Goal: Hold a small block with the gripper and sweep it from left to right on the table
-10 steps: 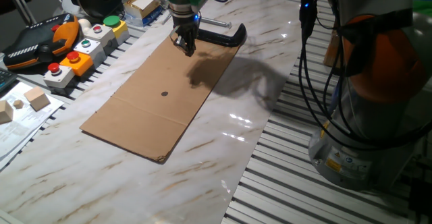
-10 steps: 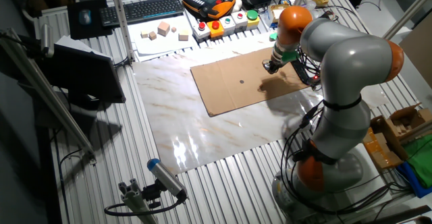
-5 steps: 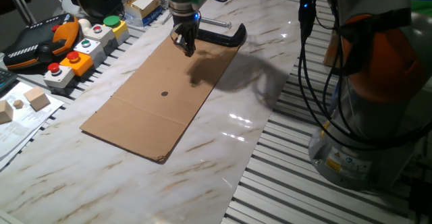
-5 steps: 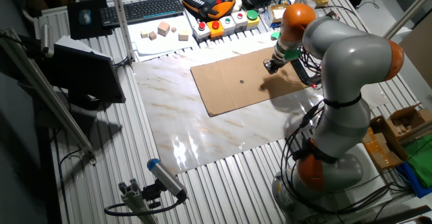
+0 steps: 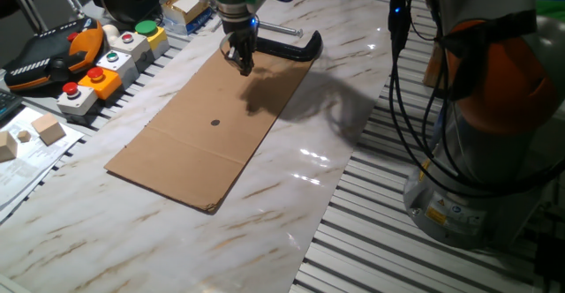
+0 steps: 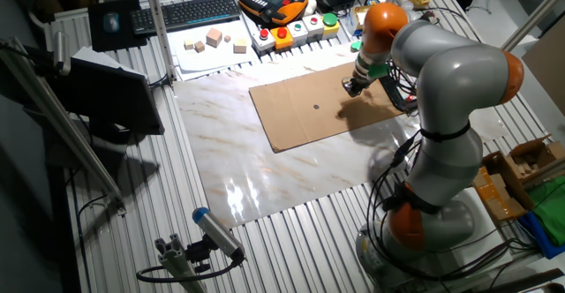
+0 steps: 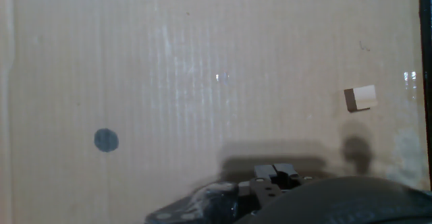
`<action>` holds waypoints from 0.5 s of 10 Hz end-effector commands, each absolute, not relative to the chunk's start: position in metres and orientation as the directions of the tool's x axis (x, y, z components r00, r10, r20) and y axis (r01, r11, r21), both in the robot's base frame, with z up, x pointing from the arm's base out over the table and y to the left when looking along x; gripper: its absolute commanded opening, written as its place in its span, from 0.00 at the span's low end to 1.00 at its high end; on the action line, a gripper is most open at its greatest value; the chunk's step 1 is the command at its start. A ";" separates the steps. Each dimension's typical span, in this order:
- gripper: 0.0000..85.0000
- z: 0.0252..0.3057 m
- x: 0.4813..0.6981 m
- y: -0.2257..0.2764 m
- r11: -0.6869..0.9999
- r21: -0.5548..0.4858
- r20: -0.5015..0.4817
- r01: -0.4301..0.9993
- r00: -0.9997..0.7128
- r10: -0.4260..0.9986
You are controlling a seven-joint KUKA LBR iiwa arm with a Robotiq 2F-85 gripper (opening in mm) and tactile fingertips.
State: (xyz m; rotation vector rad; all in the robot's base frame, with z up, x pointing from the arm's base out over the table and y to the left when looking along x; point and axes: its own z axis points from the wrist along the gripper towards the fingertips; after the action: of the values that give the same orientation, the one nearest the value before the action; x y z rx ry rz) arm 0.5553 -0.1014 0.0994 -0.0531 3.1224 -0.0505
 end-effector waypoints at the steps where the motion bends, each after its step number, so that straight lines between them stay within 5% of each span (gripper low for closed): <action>1: 0.01 0.099 0.555 -0.101 0.999 -0.037 -0.015 -0.028 -0.999 -0.029; 5: 0.01 0.099 0.555 -0.101 0.999 -0.043 -0.010 -0.017 -1.000 -0.018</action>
State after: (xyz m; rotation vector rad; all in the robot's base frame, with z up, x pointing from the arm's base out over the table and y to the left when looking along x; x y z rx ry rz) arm 0.5552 -0.1014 0.0994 -0.0293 3.1290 -0.0683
